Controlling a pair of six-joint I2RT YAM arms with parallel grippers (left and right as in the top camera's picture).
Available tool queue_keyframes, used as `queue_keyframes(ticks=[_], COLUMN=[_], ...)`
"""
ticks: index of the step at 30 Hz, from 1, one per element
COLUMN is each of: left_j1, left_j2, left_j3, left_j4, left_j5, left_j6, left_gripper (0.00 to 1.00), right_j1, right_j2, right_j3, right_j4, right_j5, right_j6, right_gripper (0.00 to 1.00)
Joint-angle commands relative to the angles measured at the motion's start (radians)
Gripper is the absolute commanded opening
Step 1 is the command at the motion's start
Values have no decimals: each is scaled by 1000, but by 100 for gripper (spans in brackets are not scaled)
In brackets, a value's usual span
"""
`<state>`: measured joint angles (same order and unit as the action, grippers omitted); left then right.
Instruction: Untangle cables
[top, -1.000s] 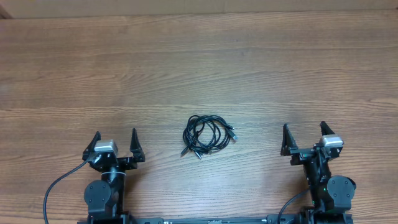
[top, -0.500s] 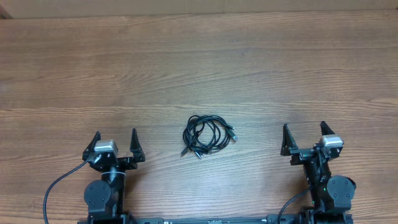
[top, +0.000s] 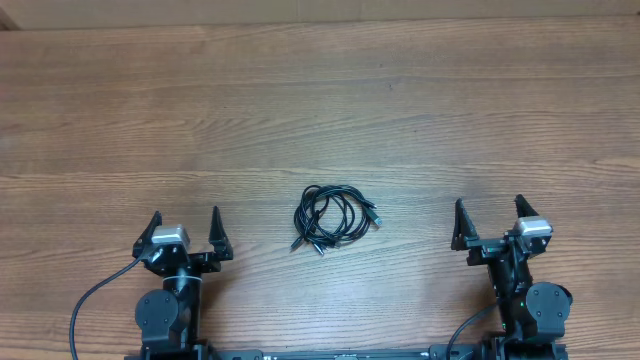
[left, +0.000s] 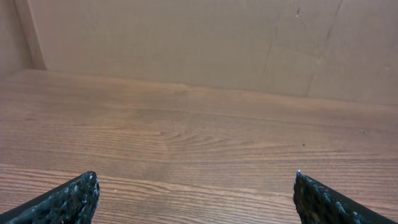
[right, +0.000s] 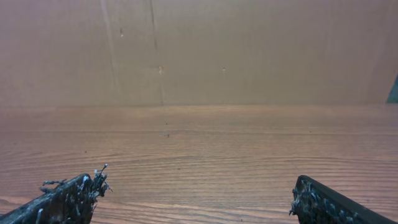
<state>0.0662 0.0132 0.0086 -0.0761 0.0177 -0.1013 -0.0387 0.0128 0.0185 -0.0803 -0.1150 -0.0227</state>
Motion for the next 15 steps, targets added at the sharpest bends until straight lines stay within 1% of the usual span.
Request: queue_keyframes(ticks=[1,15], left_j1=[6,6], left_j2=[-9,-9], left_j3=[-3,-3], left_j4=[-2,-2], left_j5=[-2,-2], left_j6=[12,12], left_gripper=[100,100], right_j1=[1,1], right_j2=[-10,-10], right_j3=[-10,-10], right_j4=[5,5], right_j5=[9,9], right_j6=[-2,-2], right_gripper=[100,100])
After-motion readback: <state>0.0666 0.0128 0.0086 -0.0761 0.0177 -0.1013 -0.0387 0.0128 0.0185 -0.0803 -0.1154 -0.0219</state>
